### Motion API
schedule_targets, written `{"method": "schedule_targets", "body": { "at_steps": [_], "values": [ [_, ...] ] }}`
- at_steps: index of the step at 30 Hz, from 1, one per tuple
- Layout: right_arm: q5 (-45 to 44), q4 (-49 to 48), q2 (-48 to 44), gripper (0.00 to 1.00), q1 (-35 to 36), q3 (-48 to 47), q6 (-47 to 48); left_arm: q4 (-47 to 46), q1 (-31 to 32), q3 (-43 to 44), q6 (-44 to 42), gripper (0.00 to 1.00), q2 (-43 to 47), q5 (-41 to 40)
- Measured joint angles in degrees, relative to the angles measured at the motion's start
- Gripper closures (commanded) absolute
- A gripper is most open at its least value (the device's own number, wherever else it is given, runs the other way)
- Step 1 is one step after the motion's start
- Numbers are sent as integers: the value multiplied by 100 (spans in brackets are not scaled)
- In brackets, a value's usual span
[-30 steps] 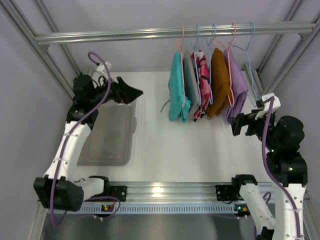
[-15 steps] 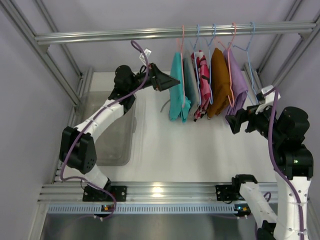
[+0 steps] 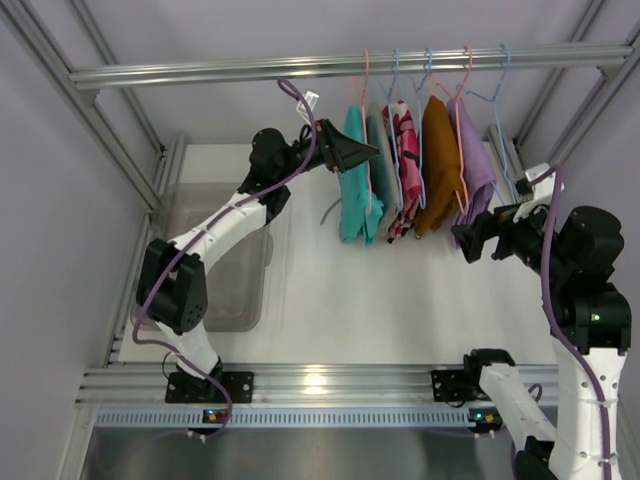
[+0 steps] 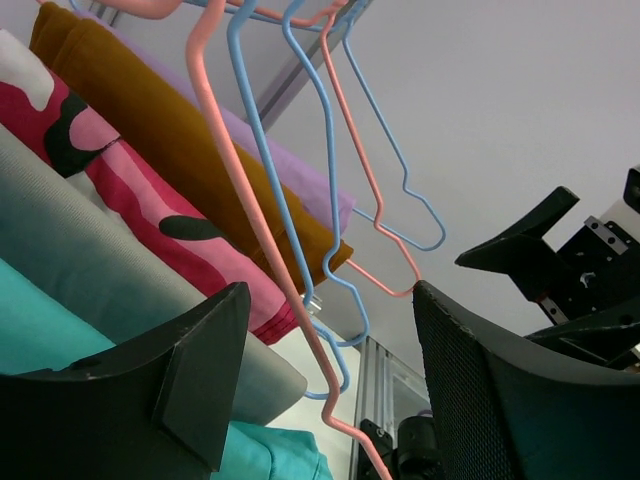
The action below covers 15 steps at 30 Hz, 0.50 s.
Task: Remove the trousers from the hanger
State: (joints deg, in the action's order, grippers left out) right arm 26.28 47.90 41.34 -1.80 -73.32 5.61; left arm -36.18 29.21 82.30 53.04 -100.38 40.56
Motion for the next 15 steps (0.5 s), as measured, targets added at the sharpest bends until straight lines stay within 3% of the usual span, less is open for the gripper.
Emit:
{"method": "schedule_targets", "body": {
  "at_steps": [4, 9, 15],
  "values": [
    [2, 11, -7, 0, -2, -7, -11, -136, 59, 7, 201, 37, -127, -72],
    [2, 11, -9, 1, -4, -7, -9, -525, 103, 42, 629, 39, -306, -33],
    [42, 11, -4, 1, -4, -7, -15, -820, 122, 105, 1008, 53, -428, -35]
  ]
}}
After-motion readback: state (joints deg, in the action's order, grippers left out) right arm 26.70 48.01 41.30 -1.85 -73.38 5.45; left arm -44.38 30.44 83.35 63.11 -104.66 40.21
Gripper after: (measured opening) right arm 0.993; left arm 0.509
